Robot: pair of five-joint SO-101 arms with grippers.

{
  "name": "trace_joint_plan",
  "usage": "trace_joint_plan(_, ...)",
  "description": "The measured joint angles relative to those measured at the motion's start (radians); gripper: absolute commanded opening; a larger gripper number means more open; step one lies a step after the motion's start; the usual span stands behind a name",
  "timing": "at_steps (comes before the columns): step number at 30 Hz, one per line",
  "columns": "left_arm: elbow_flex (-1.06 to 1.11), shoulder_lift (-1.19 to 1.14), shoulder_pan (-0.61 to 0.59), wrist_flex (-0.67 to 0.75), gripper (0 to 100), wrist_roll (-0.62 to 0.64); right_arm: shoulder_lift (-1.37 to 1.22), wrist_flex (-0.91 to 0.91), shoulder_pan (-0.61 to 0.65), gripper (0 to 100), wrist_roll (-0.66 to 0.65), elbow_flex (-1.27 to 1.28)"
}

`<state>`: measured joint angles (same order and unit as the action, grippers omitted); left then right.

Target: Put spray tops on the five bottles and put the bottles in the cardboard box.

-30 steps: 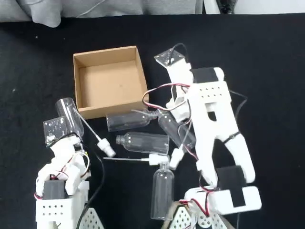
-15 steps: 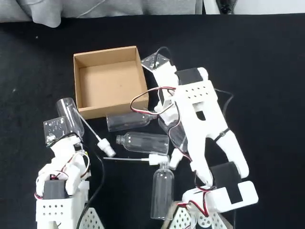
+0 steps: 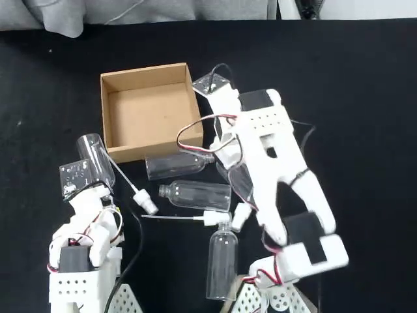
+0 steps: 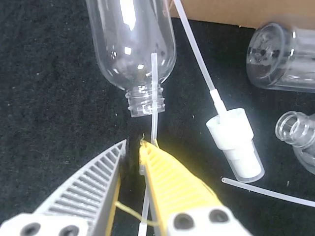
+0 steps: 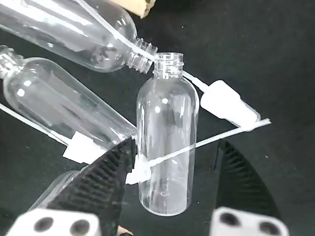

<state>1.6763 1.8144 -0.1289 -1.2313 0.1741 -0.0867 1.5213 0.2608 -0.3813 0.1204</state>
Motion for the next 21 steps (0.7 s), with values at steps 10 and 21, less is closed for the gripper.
trace_joint_plan(10, 0.000, 0.000, 0.000, 0.000, 4, 0.000, -0.235, 0.115, 0.000, 23.5, 0.000, -0.239)
trace_joint_plan(21, 0.000, 0.000, 0.000, 0.000, 4, 0.000, -0.407, 0.187, 0.000, 23.5, 0.000, -0.431)
